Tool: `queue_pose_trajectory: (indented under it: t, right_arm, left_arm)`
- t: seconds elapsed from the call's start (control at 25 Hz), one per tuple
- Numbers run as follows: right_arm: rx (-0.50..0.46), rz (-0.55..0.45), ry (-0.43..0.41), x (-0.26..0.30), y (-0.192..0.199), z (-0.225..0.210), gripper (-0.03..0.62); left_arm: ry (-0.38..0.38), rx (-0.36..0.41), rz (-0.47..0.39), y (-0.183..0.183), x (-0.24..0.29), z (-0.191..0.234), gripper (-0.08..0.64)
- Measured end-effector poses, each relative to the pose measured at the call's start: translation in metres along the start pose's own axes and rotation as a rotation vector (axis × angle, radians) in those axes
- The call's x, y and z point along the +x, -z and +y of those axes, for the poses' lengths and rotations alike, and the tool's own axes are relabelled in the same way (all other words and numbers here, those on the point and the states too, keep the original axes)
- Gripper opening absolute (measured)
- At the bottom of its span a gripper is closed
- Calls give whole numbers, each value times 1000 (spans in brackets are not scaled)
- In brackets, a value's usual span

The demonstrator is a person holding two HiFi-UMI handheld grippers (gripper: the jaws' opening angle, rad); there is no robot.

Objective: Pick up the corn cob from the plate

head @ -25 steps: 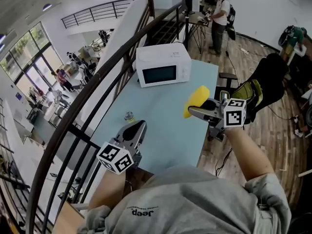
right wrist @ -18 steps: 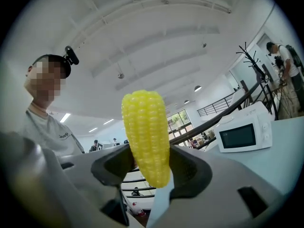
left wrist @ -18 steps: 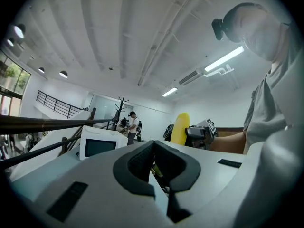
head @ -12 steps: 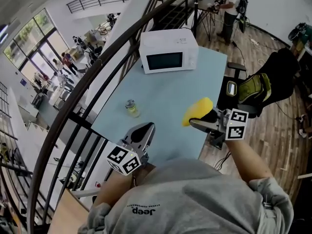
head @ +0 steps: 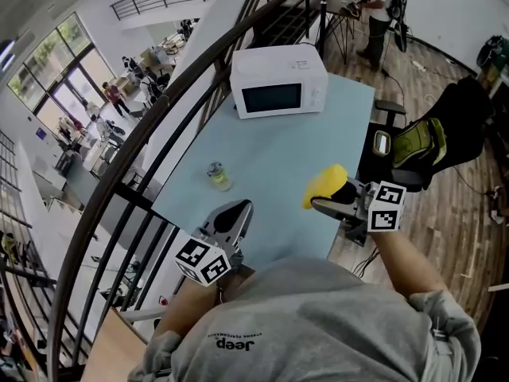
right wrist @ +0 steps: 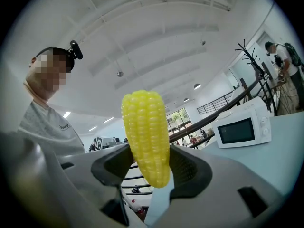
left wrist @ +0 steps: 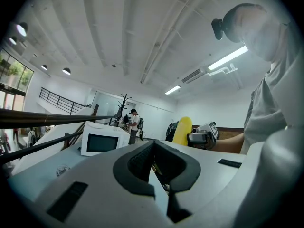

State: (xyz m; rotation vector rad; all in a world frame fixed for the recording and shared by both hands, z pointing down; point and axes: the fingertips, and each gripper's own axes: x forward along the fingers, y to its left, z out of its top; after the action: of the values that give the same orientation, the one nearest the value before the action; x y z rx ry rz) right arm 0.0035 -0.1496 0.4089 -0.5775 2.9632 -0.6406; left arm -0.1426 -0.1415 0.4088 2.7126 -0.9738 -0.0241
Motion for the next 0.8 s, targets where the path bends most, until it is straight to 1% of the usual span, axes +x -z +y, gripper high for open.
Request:
queue_pose_trajectory:
  t: [0.36, 0.52, 0.8]
  right_arm:
    - [3, -9, 11, 1, -1, -5, 252]
    - [-8, -22, 21, -1, -2, -9, 252]
    - [-20, -26, 35, -2, -7, -14, 252]
  left_arm:
    - [-11, -7, -18, -6, 0, 6, 18]
    - [-21, -10, -24, -7, -1, 10, 18]
    - [-18, -15, -26, -7, 4, 12, 18]
